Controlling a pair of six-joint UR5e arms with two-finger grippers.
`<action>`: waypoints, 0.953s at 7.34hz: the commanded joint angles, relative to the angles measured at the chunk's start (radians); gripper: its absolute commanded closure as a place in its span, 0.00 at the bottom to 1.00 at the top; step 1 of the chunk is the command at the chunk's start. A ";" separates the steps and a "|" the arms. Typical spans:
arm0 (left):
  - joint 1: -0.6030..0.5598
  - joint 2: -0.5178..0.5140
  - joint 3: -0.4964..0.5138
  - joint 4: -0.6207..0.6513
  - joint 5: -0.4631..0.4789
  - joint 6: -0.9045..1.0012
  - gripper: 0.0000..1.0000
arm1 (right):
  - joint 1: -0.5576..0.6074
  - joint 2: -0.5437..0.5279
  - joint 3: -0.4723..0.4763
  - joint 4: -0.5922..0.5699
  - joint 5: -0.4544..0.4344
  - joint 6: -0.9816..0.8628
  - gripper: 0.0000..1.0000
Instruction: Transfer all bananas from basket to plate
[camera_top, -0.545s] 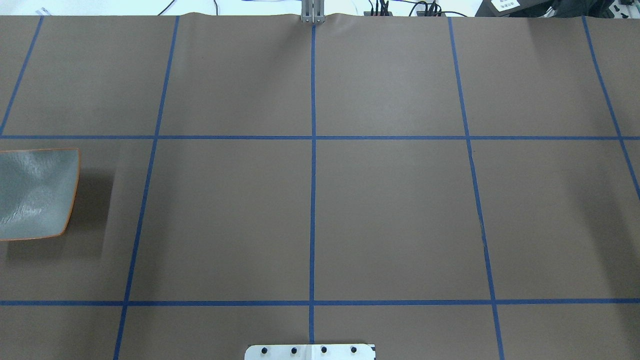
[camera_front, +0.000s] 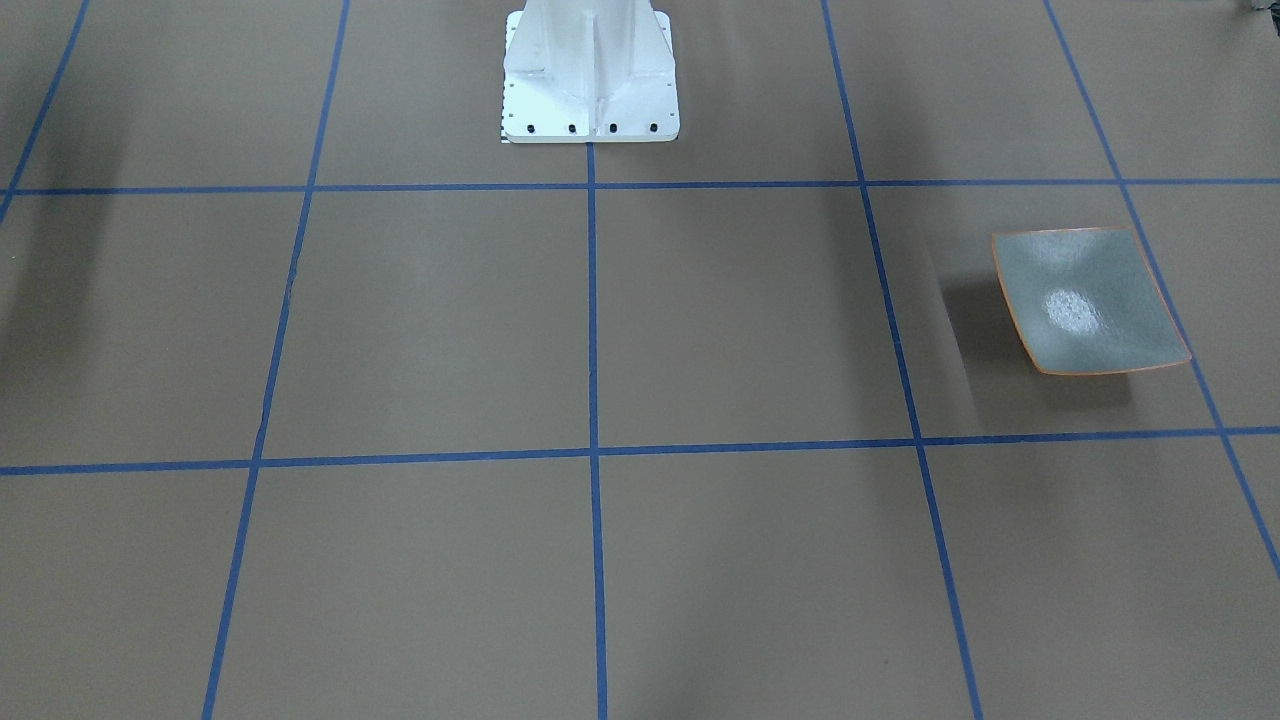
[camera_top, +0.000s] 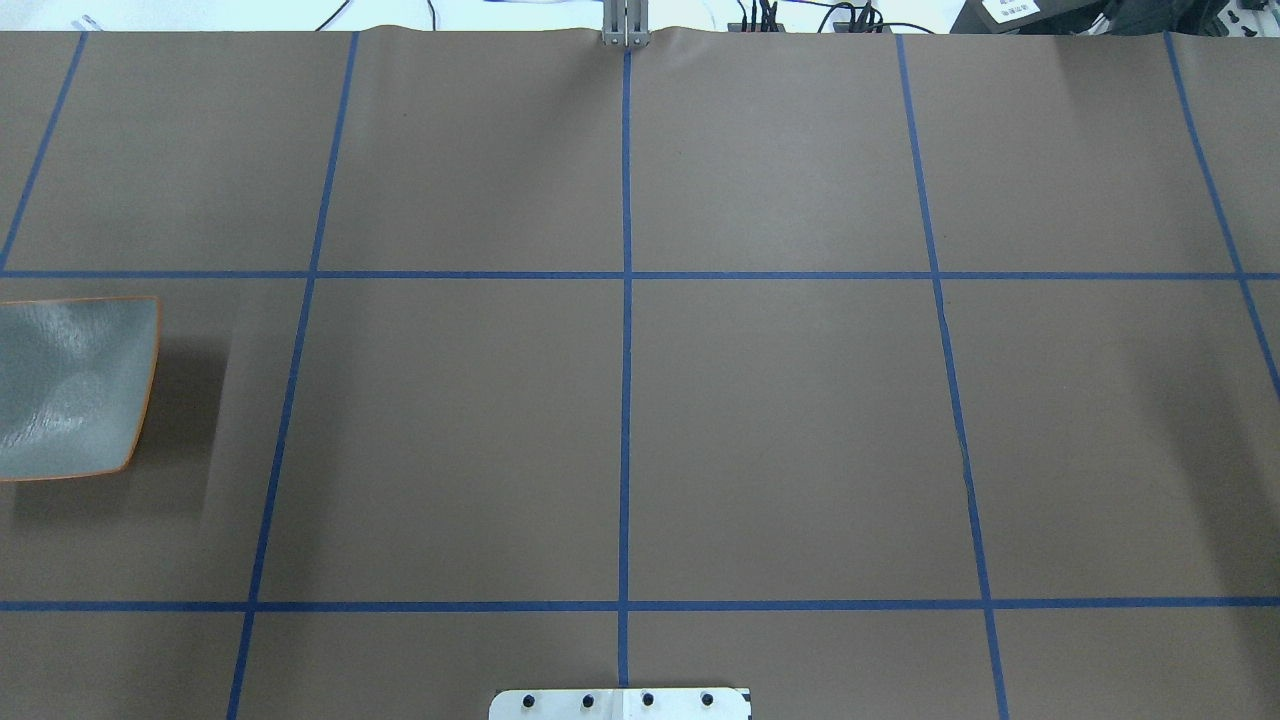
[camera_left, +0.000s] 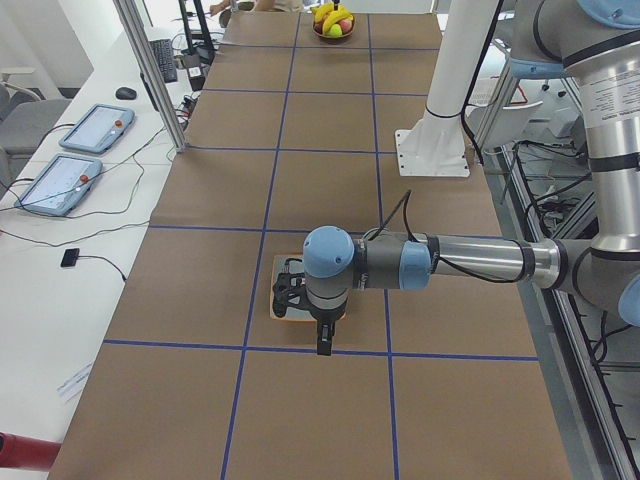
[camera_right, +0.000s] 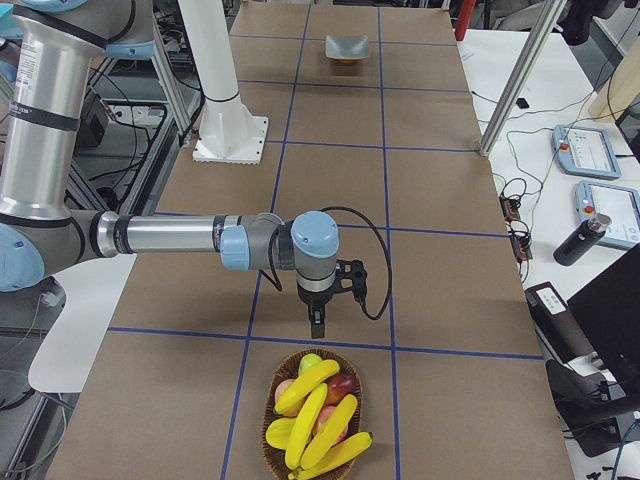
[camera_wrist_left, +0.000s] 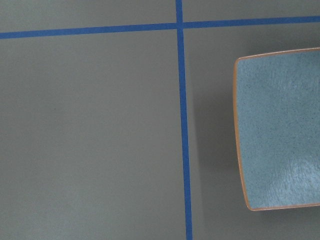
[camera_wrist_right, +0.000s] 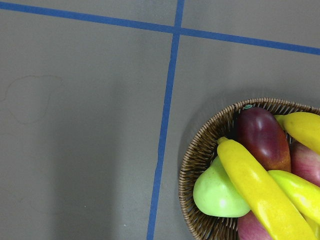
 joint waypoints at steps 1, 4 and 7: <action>0.000 -0.006 -0.001 -0.003 0.000 0.000 0.00 | 0.006 0.004 0.015 0.001 -0.008 0.000 0.00; 0.000 -0.020 -0.004 -0.003 -0.011 -0.005 0.00 | 0.019 0.042 0.038 0.071 -0.002 0.017 0.00; 0.000 -0.012 -0.003 -0.006 -0.013 -0.005 0.00 | 0.020 0.031 -0.026 0.246 0.003 -0.009 0.00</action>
